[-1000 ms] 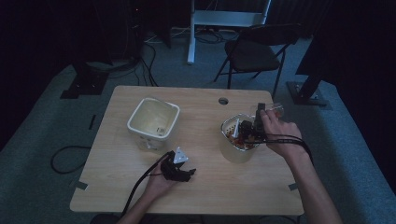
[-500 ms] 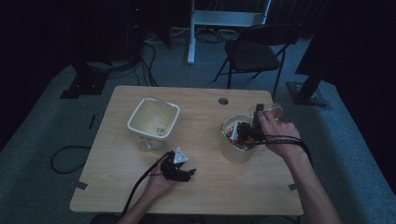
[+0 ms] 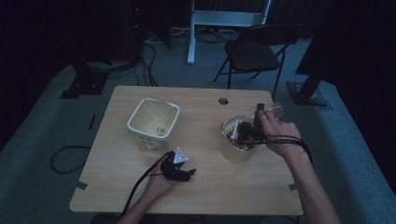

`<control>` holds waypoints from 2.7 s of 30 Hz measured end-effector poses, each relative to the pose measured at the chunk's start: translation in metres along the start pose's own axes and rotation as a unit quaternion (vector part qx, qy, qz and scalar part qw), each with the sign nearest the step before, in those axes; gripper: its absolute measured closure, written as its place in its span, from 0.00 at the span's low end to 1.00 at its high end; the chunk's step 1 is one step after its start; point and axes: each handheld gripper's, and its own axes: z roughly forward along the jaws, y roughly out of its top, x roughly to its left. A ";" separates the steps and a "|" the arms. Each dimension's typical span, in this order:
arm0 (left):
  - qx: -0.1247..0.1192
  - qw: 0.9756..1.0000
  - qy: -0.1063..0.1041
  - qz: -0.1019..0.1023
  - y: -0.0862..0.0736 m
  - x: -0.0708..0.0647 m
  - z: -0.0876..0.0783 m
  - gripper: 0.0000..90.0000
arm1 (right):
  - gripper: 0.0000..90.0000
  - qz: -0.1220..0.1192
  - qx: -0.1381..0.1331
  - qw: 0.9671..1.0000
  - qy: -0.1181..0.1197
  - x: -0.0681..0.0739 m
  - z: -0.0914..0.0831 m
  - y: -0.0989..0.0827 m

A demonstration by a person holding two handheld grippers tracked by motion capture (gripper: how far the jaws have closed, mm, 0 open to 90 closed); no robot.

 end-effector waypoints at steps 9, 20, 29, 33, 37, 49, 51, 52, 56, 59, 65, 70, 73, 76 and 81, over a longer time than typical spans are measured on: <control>0.001 1.000 0.000 0.000 0.000 0.000 0.000 0.33 | 0.37 0.010 -0.008 1.000 0.001 -0.004 -0.005 -0.001; 0.001 1.000 0.000 0.000 0.000 0.000 0.000 0.33 | 0.37 0.015 -0.007 1.000 -0.002 -0.006 -0.006 -0.001; 0.001 1.000 -0.001 0.000 0.000 0.000 0.000 0.33 | 0.37 0.022 -0.004 1.000 -0.002 -0.006 -0.008 -0.002; 0.001 1.000 -0.001 0.000 0.000 0.000 0.000 0.33 | 0.37 0.012 -0.025 1.000 0.000 -0.002 -0.012 0.004; 0.001 1.000 -0.001 0.000 0.000 0.000 0.000 0.33 | 0.37 0.016 -0.007 1.000 -0.001 -0.002 -0.008 0.005; 0.000 1.000 -0.001 0.001 0.000 0.000 0.000 0.33 | 0.37 0.017 -0.015 1.000 -0.001 -0.004 -0.009 0.002; 0.000 1.000 -0.001 0.001 0.000 0.000 0.000 0.33 | 0.37 0.023 -0.013 1.000 -0.002 -0.005 -0.008 0.002; 0.001 1.000 -0.001 0.001 0.000 0.000 0.000 0.33 | 0.37 0.020 -0.016 1.000 0.001 -0.004 -0.009 0.002; 0.001 1.000 0.000 0.001 0.000 0.000 0.000 0.33 | 0.37 0.018 -0.015 1.000 0.003 -0.002 -0.007 0.002; 0.000 1.000 0.000 0.001 0.000 0.000 0.000 0.33 | 0.37 0.024 -0.016 1.000 0.006 -0.002 -0.007 0.001; 0.000 1.000 -0.001 -0.001 0.000 -0.001 0.000 0.33 | 0.36 0.144 -0.047 0.987 0.050 -0.012 -0.007 -0.014; -0.001 1.000 0.000 0.000 0.000 -0.001 0.000 0.33 | 0.36 0.273 -0.086 0.953 0.096 -0.023 -0.005 -0.029; -0.001 1.000 0.000 0.000 0.000 -0.001 0.000 0.33 | 0.37 0.340 -0.104 0.927 0.118 -0.027 0.001 -0.040; 0.000 1.000 -0.001 0.000 0.000 0.000 0.000 0.33 | 0.37 0.432 -0.136 0.877 0.160 -0.030 0.008 -0.053; -0.001 1.000 -0.001 0.000 0.000 -0.001 0.000 0.33 | 0.37 0.555 -0.201 0.775 0.227 -0.032 0.016 -0.078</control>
